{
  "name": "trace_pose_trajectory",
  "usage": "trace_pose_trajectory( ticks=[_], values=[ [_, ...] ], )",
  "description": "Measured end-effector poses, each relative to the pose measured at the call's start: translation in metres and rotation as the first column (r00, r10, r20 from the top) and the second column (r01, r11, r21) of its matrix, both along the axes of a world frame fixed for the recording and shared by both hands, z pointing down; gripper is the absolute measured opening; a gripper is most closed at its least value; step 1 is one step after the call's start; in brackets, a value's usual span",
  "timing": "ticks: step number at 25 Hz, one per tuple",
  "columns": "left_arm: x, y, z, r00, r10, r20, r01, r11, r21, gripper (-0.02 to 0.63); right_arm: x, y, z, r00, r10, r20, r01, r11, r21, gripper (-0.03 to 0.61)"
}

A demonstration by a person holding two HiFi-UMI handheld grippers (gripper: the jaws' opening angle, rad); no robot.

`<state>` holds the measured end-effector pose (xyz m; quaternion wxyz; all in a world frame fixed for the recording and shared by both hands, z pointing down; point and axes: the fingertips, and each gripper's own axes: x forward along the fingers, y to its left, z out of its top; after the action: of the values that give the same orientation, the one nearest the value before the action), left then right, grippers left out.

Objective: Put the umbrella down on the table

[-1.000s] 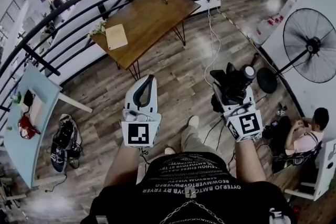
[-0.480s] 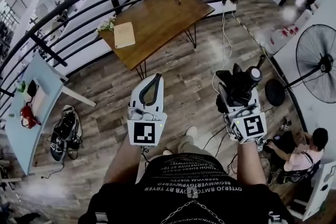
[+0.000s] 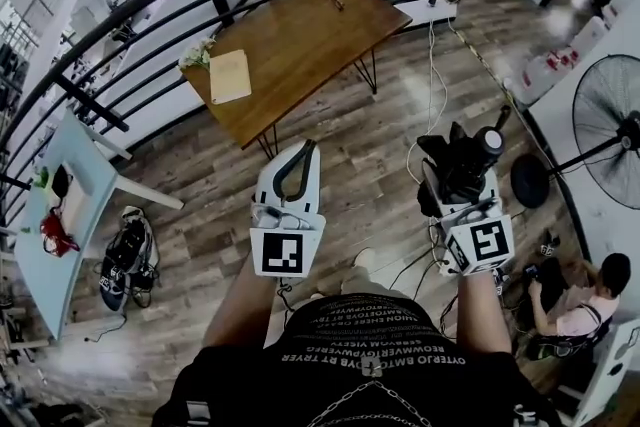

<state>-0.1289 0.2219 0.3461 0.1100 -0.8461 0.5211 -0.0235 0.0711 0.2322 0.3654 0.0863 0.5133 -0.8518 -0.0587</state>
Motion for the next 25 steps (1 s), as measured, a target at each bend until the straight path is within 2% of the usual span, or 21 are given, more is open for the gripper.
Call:
trace_pose_trajectory(
  ticks=[12,16,19,25],
  values=[
    [0.047,-0.076,-0.003,1.0,-0.012,0.012,0.012,1.0,-0.019,0.031,0.041,-0.073,0.001,0.999,-0.032,0.016,0.032,0.999,-0.019,0.247],
    [0.064,-0.094,-0.011,1.0,-0.024,-0.01,0.024,1.0,-0.008,0.031,0.06,-0.093,-0.001,0.998,-0.051,0.026,0.052,0.999,-0.011,0.247],
    [0.074,-0.101,-0.012,0.999,-0.032,0.013,0.032,0.999,0.001,0.031,0.07,-0.104,0.001,0.998,-0.064,0.027,0.064,0.998,-0.013,0.247],
    [0.071,-0.11,-0.004,0.998,-0.051,0.02,0.051,0.998,-0.027,0.031,0.075,-0.117,0.007,0.996,-0.077,0.037,0.078,0.996,-0.032,0.247]
  ],
)
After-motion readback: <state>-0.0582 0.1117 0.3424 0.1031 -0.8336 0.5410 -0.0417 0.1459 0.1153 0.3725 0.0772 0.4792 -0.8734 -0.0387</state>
